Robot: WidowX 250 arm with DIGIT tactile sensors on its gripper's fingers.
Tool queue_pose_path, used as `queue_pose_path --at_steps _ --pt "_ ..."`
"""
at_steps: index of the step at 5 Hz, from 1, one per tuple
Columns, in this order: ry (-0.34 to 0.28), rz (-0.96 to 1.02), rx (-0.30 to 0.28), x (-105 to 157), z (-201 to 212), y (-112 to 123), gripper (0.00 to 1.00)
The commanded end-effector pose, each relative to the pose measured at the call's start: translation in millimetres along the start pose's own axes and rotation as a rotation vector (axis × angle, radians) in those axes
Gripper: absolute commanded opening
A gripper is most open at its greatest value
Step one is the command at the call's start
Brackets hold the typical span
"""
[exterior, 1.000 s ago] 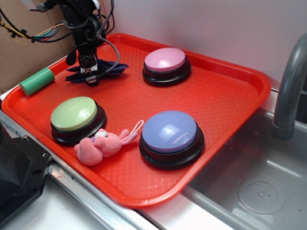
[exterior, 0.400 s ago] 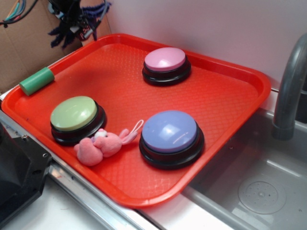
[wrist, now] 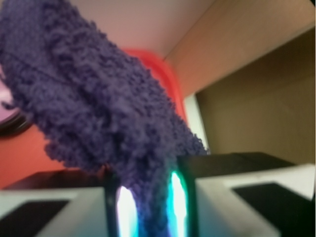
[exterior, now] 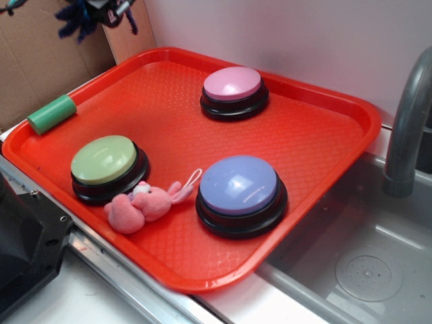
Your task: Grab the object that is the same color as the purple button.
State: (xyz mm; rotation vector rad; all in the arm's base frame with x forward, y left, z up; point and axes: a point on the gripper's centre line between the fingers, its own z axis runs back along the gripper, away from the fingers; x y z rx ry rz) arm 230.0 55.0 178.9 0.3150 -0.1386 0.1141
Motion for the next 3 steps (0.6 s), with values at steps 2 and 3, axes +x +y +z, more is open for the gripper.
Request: queue_pose_path --at_steps 2,3 --pt "-0.085 -0.067 -0.124 -3.5 75.7 -16.8 0.0" --pt "-0.021 -0.135 -0.097 -4.5 73.8 -20.4 0.0"
